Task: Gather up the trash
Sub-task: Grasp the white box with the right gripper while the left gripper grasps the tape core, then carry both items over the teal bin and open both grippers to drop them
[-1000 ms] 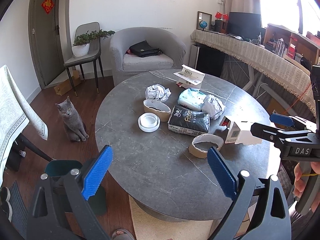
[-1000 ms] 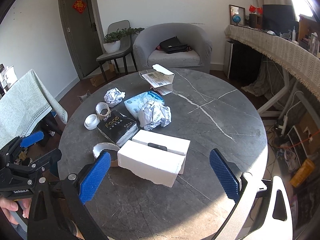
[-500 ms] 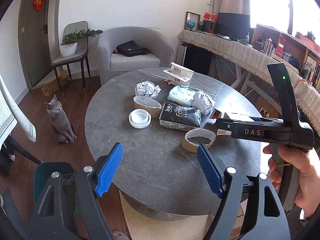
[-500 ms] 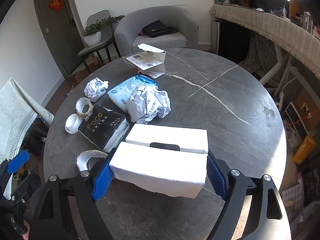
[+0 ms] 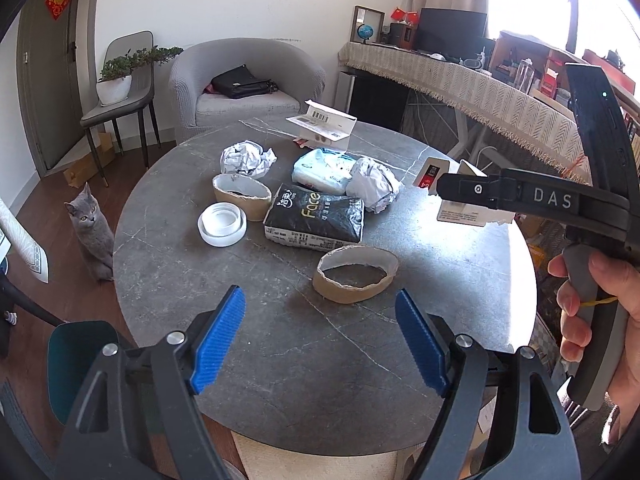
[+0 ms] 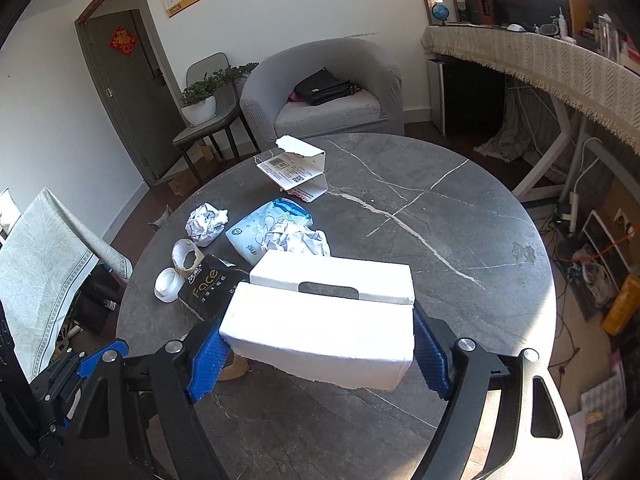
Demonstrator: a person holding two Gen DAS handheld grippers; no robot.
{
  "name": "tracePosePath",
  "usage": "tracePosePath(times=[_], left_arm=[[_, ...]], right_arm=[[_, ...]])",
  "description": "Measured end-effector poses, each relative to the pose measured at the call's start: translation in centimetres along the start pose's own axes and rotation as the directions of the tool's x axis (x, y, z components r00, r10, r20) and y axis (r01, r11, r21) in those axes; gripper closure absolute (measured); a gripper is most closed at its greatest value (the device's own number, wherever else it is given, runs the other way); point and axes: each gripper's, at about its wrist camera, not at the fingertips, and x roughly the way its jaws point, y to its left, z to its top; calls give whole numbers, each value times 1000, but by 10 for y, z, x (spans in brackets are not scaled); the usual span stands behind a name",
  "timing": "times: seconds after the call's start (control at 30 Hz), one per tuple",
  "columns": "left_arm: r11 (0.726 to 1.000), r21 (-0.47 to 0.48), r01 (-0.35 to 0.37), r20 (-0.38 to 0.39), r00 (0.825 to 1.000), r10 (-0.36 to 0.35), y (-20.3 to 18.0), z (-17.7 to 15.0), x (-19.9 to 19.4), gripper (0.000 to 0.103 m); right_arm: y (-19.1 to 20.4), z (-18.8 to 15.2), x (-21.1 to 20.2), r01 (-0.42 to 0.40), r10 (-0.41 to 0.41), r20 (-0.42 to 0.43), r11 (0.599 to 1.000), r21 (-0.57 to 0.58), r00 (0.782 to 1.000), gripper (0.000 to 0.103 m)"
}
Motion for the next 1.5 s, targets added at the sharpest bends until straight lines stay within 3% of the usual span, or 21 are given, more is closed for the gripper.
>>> tracePosePath(times=[0.33, 0.6, 0.73, 0.97, 1.2, 1.5], left_arm=[[998, 43, -40, -40, 998, 41, -24, 5, 39, 27], [996, 21, -83, -57, 995, 84, -31, 18, 54, 27], [995, 13, -94, -86, 992, 95, -28, 19, 61, 40], [999, -17, -52, -19, 998, 51, -17, 21, 36, 41], [993, -67, -92, 21, 995, 94, 24, 24, 9, 41], [959, -187, -210, 6, 976, 215, 119, 16, -19, 41]], right_arm=[[-12, -3, -7, 2, -2, 0, 1000, -5, 1000, 22], [-16, -4, -9, -4, 4, -4, 1000, 3, 1000, 22], [-12, -4, -8, 0, 0, -8, 1000, -14, 1000, 22], [11, -2, -2, -11, 10, -16, 998, -58, 1000, 22], [48, 0, 10, -40, 36, -34, 991, -126, 999, 22], [94, 4, 24, -103, 96, -46, 977, -186, 994, 22]])
